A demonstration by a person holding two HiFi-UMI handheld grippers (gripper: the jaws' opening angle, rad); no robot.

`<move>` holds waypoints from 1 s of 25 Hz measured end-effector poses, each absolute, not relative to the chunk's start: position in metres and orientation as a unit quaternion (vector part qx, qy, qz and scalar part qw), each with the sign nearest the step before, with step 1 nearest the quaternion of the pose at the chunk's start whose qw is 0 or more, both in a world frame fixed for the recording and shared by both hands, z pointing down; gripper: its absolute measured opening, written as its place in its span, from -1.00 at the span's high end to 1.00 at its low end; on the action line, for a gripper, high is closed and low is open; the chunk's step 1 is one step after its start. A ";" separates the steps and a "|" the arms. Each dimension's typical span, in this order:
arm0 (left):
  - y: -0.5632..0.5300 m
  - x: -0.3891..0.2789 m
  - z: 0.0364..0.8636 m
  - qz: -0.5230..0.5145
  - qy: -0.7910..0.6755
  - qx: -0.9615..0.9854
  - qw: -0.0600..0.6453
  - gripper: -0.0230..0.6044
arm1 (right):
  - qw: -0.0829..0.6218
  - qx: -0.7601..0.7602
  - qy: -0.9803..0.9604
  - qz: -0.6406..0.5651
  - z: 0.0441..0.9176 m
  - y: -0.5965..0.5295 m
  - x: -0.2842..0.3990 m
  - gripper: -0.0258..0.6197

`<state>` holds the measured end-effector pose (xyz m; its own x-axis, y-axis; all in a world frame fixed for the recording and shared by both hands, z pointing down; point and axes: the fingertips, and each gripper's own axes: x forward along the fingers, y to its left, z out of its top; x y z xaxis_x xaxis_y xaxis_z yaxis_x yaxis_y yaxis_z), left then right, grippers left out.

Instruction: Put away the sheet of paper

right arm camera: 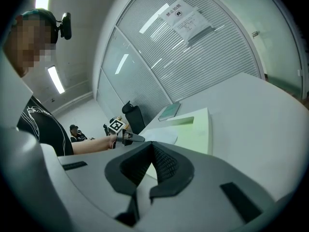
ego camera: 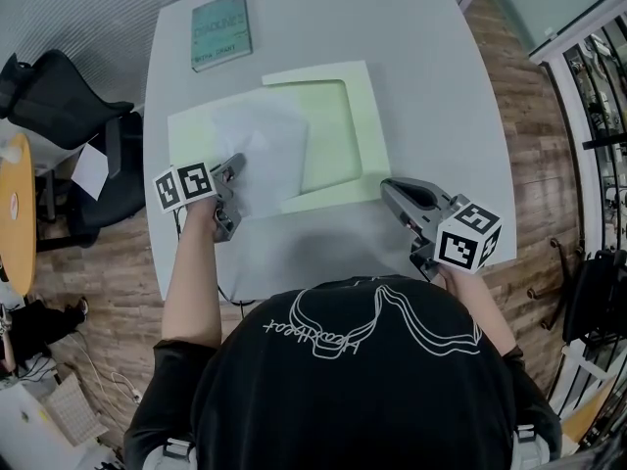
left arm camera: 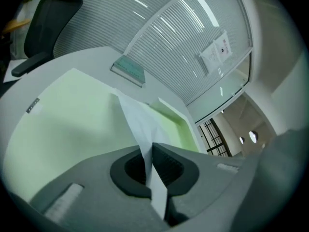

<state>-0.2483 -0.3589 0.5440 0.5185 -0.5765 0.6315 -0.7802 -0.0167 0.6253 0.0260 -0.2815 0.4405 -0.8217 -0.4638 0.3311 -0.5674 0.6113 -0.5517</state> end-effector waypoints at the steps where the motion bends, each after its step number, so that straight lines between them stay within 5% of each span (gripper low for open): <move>1: -0.362 -0.247 0.546 0.095 -0.479 0.704 0.516 0.89 | 0.078 0.289 -0.893 0.335 0.441 -0.283 0.026 0.89; 25: -0.365 -0.216 0.574 0.129 -0.471 0.699 0.522 0.89 | 0.085 0.297 -0.886 0.345 0.453 -0.291 0.024 0.89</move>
